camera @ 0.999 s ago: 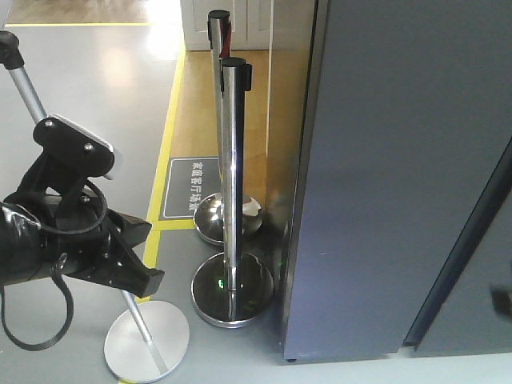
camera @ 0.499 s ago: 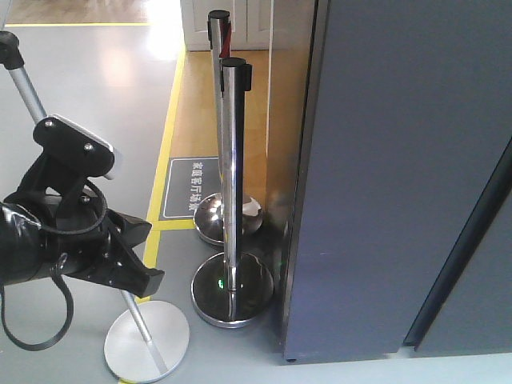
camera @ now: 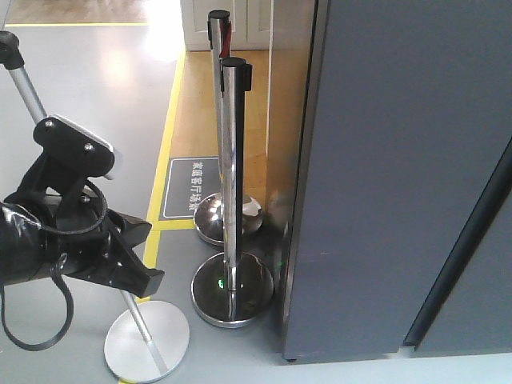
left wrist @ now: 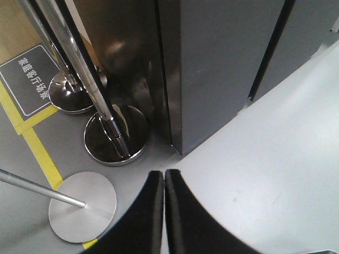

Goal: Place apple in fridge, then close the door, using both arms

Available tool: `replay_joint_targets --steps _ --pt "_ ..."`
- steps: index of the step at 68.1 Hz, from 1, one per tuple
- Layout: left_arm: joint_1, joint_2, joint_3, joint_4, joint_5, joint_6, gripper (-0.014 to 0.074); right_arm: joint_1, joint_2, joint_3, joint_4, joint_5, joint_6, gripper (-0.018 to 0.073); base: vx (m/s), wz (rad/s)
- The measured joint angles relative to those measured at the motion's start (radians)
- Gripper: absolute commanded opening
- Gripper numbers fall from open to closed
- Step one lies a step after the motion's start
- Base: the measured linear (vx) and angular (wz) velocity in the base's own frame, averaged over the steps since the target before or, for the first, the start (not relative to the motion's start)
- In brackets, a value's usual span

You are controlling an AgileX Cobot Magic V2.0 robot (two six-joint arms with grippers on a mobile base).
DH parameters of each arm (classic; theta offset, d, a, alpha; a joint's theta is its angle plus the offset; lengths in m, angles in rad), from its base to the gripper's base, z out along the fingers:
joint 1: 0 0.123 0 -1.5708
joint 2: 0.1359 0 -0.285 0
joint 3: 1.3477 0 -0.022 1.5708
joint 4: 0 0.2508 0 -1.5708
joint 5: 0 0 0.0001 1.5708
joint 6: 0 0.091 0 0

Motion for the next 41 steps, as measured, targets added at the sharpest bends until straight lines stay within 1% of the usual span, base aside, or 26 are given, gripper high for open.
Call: replay_joint_targets --steps 20,25,27,33,41 --pt "0.000 0.000 0.000 0.000 0.000 0.000 -0.0006 0.000 0.000 0.000 0.000 0.000 0.000 -0.0003 0.00 0.00" --pt "0.018 -0.007 0.000 0.001 0.000 0.000 -0.0006 0.000 0.000 0.000 0.001 0.000 0.000 -0.0003 0.00 0.00" --pt "0.030 -0.016 0.000 0.001 0.000 0.000 -0.0006 0.000 0.000 0.000 0.001 0.001 0.000 -0.0003 0.00 0.00" --pt "0.093 -0.060 0.000 0.001 0.000 0.000 -0.0006 0.000 0.000 0.000 0.004 0.001 0.000 -0.0003 0.00 0.00" --pt "0.208 -0.151 0.015 -0.003 -0.005 0.000 -0.0006 0.000 0.000 0.000 0.007 0.001 0.000 -0.0003 0.00 0.00"
